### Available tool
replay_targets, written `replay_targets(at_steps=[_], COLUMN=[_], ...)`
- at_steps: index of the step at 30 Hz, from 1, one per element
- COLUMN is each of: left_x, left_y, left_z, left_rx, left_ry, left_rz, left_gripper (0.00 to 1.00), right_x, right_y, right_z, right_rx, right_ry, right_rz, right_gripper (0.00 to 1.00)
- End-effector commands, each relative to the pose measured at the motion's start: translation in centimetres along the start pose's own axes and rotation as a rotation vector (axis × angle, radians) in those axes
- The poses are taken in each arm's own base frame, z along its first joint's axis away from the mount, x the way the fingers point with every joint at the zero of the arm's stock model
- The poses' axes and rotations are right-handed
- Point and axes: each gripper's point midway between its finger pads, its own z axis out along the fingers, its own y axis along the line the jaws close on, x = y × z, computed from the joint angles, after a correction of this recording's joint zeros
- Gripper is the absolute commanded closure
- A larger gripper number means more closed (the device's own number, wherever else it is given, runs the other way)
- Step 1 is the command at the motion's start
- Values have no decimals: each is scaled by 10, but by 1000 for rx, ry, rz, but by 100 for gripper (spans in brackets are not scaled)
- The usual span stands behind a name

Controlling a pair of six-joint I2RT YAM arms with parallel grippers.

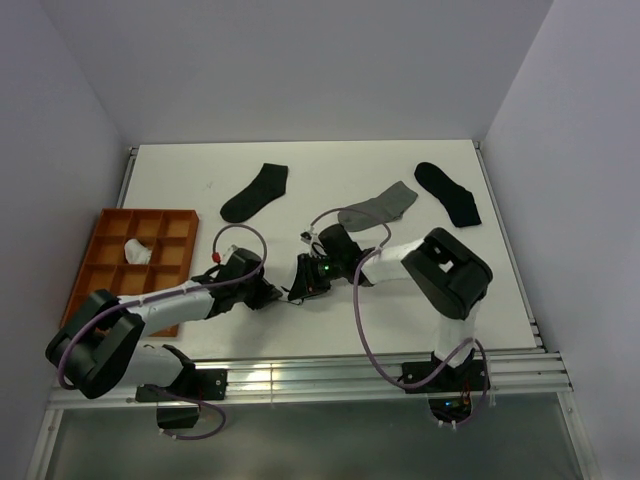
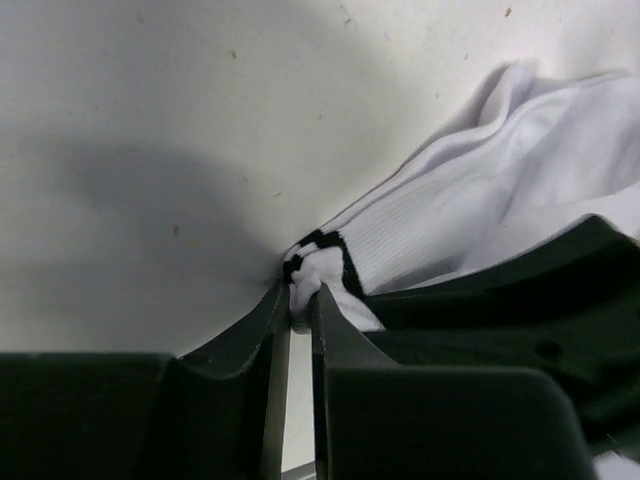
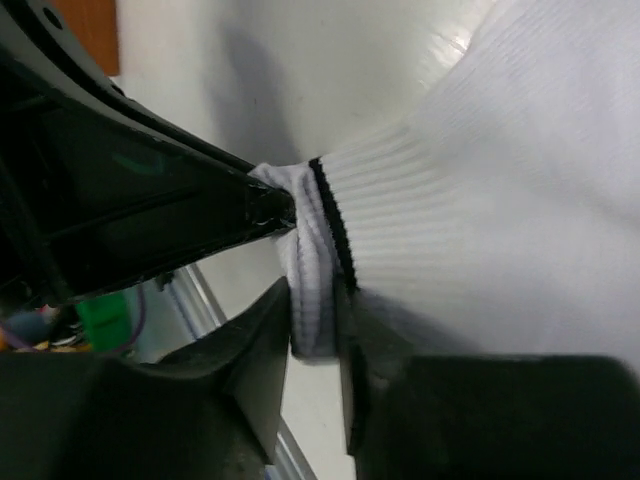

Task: Roll the socks
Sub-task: Roll the sock at the center of the board.

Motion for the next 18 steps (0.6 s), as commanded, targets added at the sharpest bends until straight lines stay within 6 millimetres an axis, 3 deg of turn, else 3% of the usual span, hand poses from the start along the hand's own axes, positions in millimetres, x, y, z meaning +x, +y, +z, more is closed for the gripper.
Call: replay_targets(at_steps=[1,2,3,5,11,13,18], left_x=[-3,-5,-10,-11,-10,-10,-7], left_y=[16,15,9,11,0,0,1], left_z=[-3,-4,-6,-8,-7,-6,-3], left_rx=[-110,-121,-123,-150,-184,-202,-226], left_ry=[-23,-28,-46,-42,-7,5,34], left_rz=[95,108,121,163,234,247,263], left_gripper=[100,100,100,100,100,100,100], right_x=[-12,-7,-16,-20,-34,-27,-23], right_y=[-15,-9,2,4,27,38,42], right_z=[-17,-18,-25,-30,-45,-39,-28], right_rx=[216,237,252,351,508,506,572], right_ry=[-105,-105,-148,-201,-345,-348,-354], right_rz=[-156,-194,-257,-329,-575,-661,-765], right_gripper=[66,62,57,52,54,55,55])
